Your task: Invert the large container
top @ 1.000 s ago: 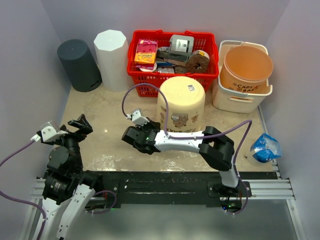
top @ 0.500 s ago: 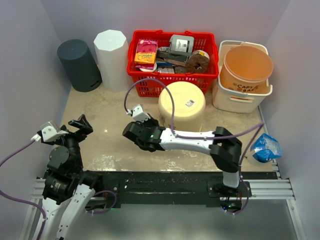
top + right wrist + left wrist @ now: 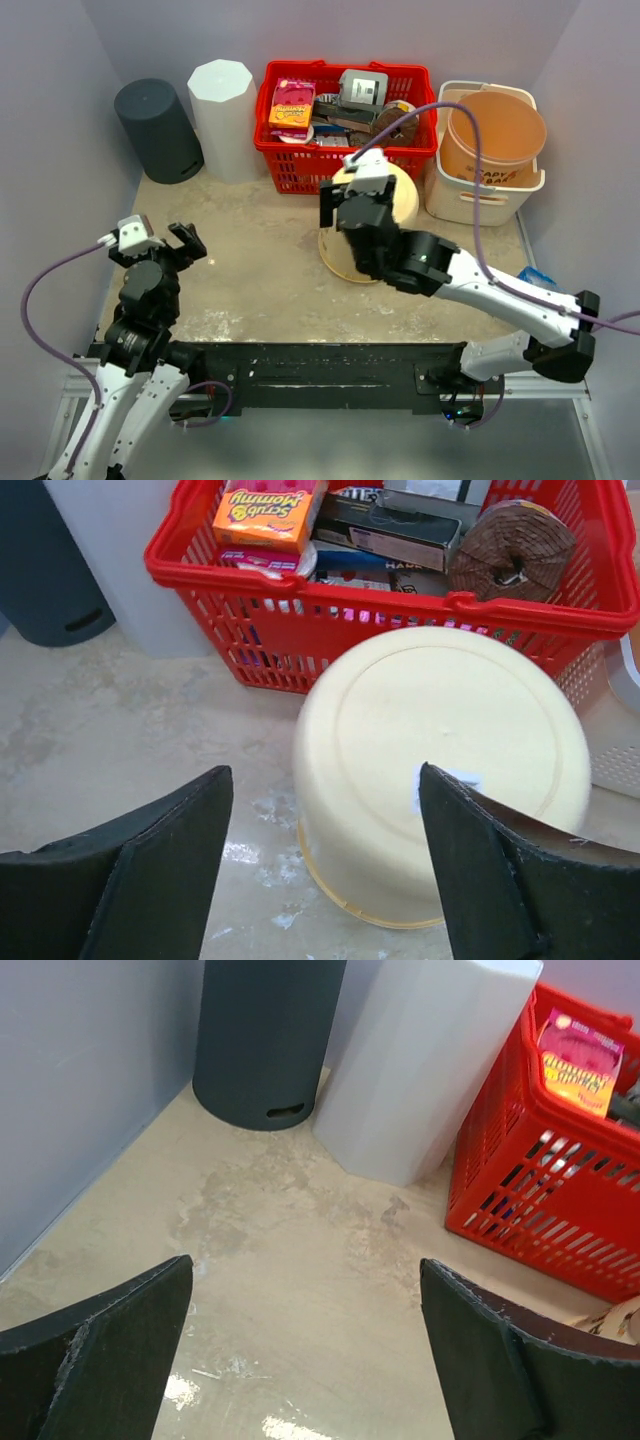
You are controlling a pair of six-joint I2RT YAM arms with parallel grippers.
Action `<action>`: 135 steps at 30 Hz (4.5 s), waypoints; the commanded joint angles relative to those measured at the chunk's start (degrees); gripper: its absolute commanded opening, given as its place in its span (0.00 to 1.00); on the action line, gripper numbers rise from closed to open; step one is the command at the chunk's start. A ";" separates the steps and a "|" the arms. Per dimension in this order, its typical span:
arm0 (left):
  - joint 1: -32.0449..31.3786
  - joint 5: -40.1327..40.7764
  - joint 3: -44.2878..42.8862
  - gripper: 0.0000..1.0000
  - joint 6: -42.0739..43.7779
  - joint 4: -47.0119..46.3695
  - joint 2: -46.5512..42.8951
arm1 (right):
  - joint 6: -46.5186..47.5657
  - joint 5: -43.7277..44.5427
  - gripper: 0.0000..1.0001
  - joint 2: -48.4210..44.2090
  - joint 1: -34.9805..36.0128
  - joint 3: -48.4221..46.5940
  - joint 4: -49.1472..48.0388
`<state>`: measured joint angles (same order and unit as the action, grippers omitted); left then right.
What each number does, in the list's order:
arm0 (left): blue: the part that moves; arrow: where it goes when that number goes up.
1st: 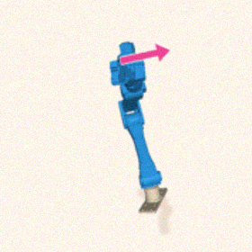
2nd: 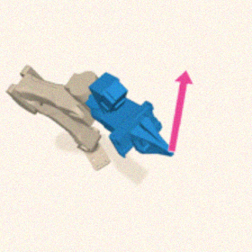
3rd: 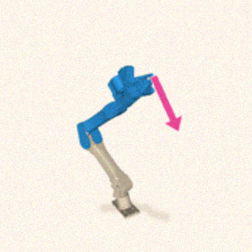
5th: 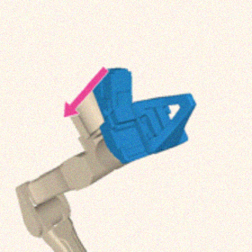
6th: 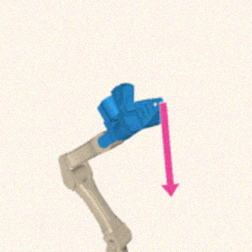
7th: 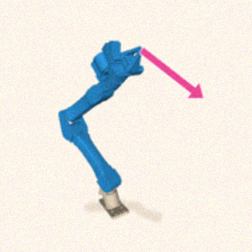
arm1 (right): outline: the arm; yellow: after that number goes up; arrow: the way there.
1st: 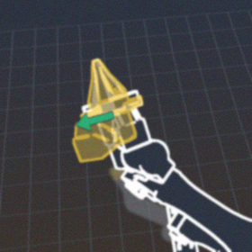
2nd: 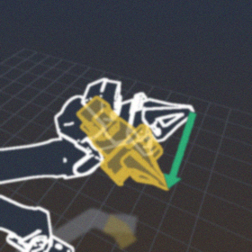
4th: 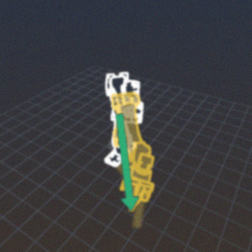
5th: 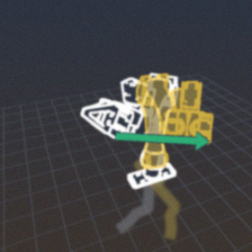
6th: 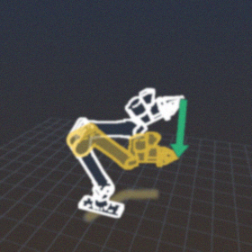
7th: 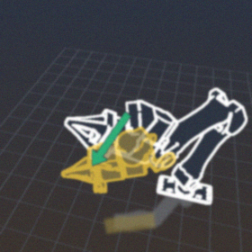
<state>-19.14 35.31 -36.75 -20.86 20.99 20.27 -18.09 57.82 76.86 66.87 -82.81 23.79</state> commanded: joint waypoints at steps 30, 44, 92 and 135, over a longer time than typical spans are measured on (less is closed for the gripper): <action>0.42 -19.03 -10.08 1.00 7.06 -4.65 23.14 | -11.79 -70.29 0.99 -5.76 -51.84 20.84 -11.28; 0.42 -45.31 -20.46 0.99 14.88 -1.92 27.28 | -29.36 -63.63 0.99 6.53 -36.38 16.46 -25.72; -31.84 3.26 -35.76 1.00 21.30 10.56 54.96 | -19.18 -52.46 0.99 -11.47 -45.34 20.84 -6.04; 9.90 -6.75 -33.21 0.99 28.69 -5.70 67.27 | -18.22 -54.49 0.99 -12.52 -45.25 23.05 -5.25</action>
<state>-11.51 28.97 -72.34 10.09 12.84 85.62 -37.50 2.02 66.22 21.58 -58.54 18.87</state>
